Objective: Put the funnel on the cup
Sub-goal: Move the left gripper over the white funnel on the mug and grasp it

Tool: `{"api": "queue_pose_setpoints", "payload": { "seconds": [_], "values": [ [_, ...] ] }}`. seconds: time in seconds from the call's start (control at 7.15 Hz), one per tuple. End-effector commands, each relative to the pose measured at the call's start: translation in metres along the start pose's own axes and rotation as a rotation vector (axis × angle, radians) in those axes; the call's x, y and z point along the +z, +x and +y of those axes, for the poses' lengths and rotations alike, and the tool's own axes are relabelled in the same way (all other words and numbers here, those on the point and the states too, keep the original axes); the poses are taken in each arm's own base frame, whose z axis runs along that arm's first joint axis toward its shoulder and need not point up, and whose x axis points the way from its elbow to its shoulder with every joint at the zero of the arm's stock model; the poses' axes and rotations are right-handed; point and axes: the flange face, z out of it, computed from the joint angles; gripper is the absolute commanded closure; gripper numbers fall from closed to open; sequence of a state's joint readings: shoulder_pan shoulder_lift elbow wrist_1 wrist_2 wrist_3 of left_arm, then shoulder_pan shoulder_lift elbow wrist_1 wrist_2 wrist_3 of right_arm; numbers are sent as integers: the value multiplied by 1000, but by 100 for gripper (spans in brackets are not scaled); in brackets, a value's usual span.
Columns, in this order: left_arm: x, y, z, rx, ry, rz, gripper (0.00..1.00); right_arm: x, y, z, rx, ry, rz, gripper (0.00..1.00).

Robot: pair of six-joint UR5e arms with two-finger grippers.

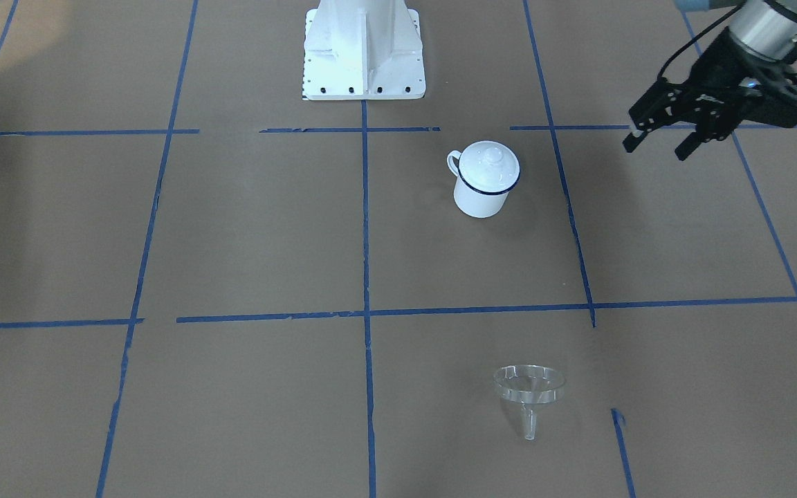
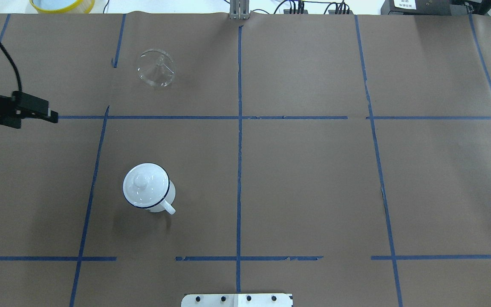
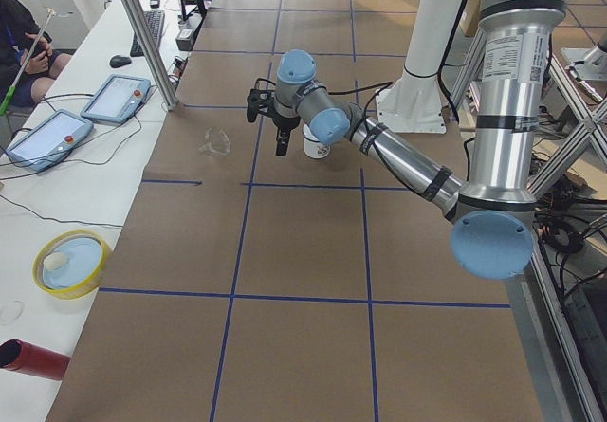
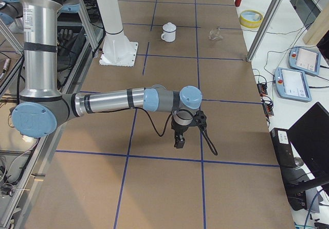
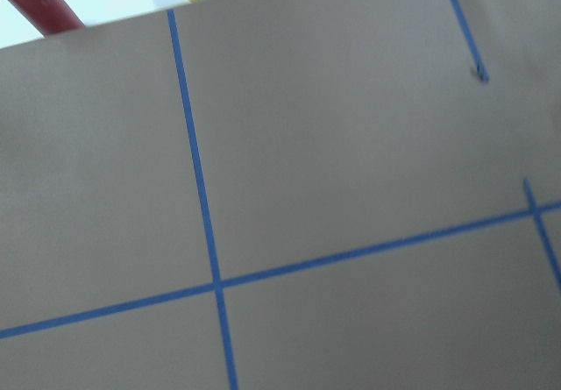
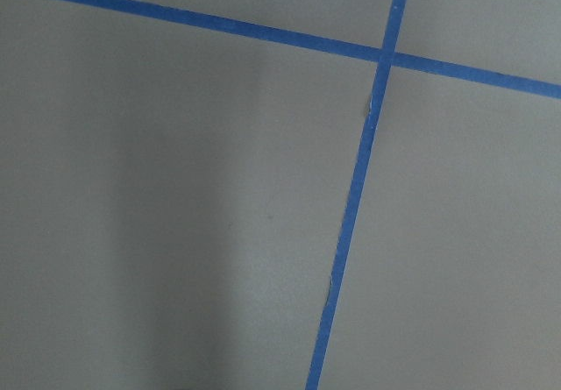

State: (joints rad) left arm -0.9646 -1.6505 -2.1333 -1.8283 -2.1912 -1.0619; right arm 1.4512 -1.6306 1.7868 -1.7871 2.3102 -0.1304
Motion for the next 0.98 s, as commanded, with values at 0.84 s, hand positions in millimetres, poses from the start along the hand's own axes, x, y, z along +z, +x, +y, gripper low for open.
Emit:
{"api": "queue_pose_setpoints", "payload": {
  "seconds": [0.84],
  "values": [
    [121, 161, 78, -169, -48, -238, 0, -1, 0, -1, -1, 1, 0, 0]
  ]
}}
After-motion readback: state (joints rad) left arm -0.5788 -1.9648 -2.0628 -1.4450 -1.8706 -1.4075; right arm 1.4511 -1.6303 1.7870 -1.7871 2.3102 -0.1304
